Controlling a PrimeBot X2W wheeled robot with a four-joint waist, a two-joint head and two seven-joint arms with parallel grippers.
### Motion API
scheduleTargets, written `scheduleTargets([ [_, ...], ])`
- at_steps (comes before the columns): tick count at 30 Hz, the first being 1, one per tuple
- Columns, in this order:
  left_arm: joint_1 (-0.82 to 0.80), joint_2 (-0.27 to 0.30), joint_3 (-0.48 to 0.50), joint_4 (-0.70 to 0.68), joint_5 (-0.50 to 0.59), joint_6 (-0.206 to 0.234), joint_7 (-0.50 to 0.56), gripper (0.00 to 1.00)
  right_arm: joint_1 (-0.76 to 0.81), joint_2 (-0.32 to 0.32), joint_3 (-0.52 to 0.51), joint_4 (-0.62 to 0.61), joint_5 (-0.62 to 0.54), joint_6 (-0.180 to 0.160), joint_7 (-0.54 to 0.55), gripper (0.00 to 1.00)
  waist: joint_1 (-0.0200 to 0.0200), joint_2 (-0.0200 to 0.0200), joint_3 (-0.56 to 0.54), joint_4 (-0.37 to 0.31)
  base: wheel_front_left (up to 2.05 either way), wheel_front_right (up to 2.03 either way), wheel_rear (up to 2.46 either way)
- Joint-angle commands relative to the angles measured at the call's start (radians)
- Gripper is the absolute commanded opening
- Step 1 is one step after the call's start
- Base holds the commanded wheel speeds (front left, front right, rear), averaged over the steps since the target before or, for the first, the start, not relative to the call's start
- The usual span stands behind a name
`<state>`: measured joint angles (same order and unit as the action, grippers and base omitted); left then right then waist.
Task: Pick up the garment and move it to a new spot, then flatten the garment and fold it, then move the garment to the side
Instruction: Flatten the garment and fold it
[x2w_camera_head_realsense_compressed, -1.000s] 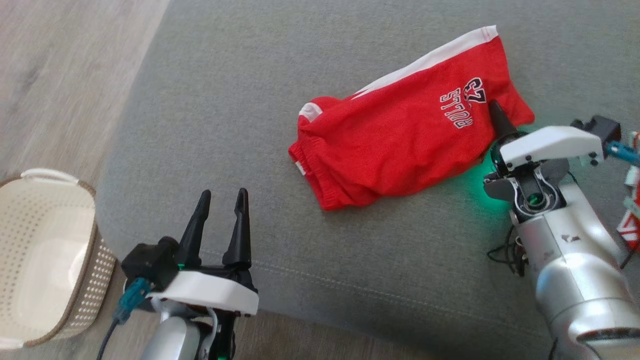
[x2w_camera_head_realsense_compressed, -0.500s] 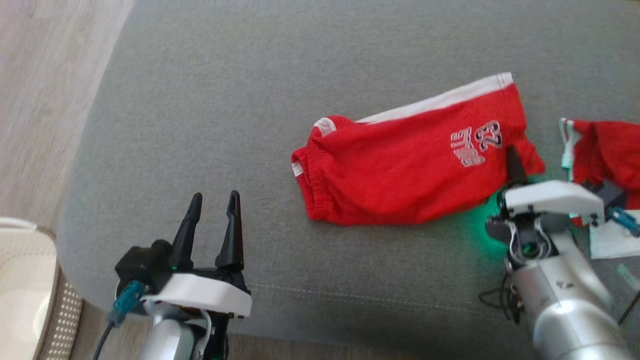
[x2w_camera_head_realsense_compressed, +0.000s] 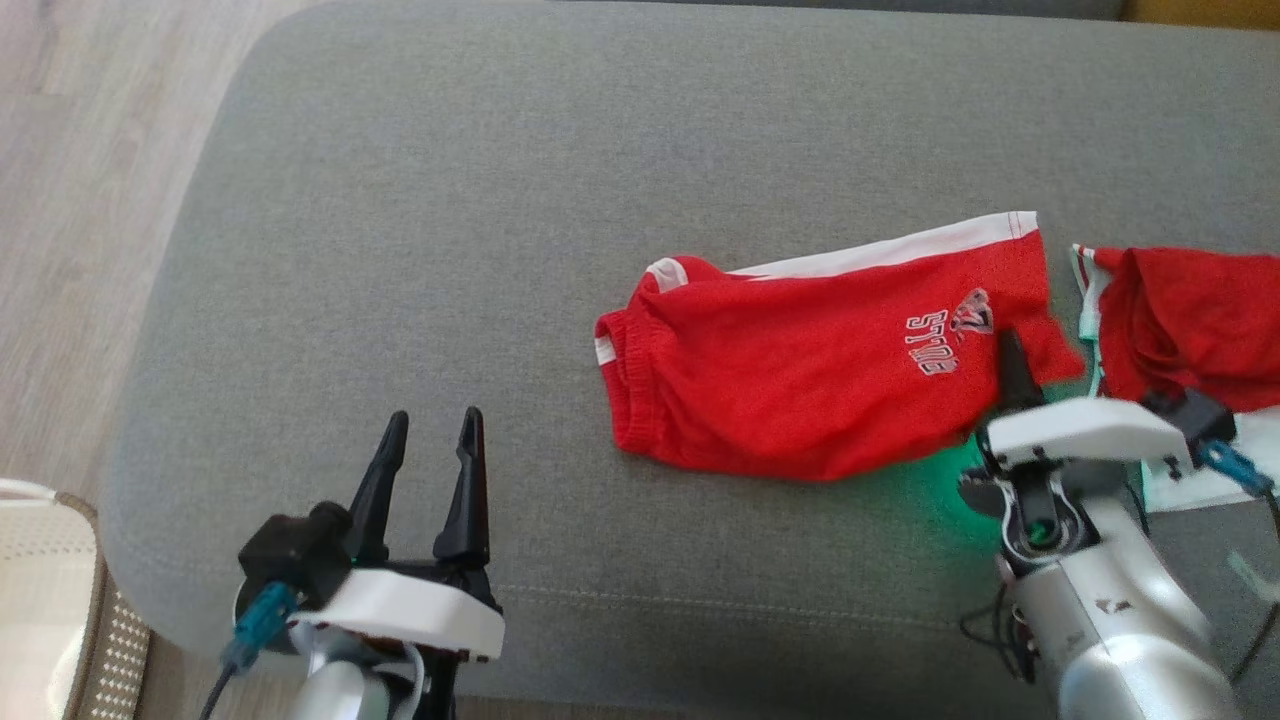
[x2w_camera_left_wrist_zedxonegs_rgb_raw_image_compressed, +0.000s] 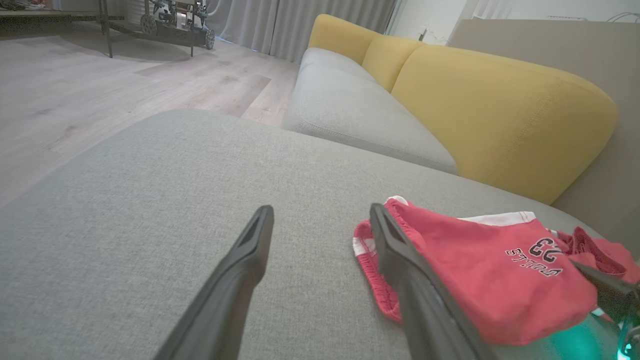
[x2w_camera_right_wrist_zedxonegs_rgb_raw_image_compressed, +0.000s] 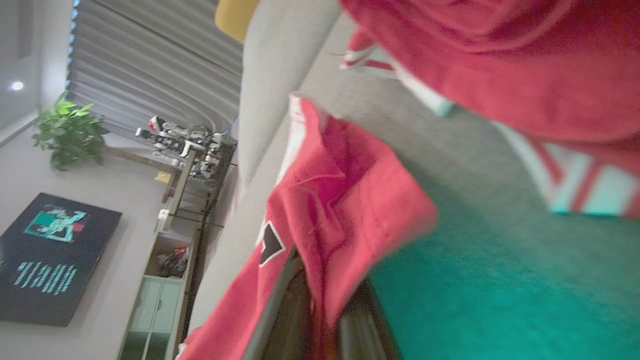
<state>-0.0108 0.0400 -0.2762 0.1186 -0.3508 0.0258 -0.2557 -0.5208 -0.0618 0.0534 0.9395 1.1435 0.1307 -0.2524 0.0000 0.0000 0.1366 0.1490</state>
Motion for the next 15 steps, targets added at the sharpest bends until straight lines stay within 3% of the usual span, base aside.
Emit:
scheduleTargets([
  [1, -0.013, 0.01, 0.035, -0.027, 0.012, -0.002, -0.006, 1.0, -0.013, 0.012, 0.043, -0.067, -0.003, 0.0, -0.009, 0.0, 0.0, 0.0, -0.005, 0.007, 0.0, 0.0, 0.0],
  [15, -0.003, 0.01, 0.033, -0.027, 0.003, 0.009, -0.006, 1.0, 0.102, 0.012, 0.322, -0.416, 0.066, 0.0, 0.001, 0.0, 0.0, 0.0, -0.021, 0.082, 0.0, 0.0, 0.0],
])
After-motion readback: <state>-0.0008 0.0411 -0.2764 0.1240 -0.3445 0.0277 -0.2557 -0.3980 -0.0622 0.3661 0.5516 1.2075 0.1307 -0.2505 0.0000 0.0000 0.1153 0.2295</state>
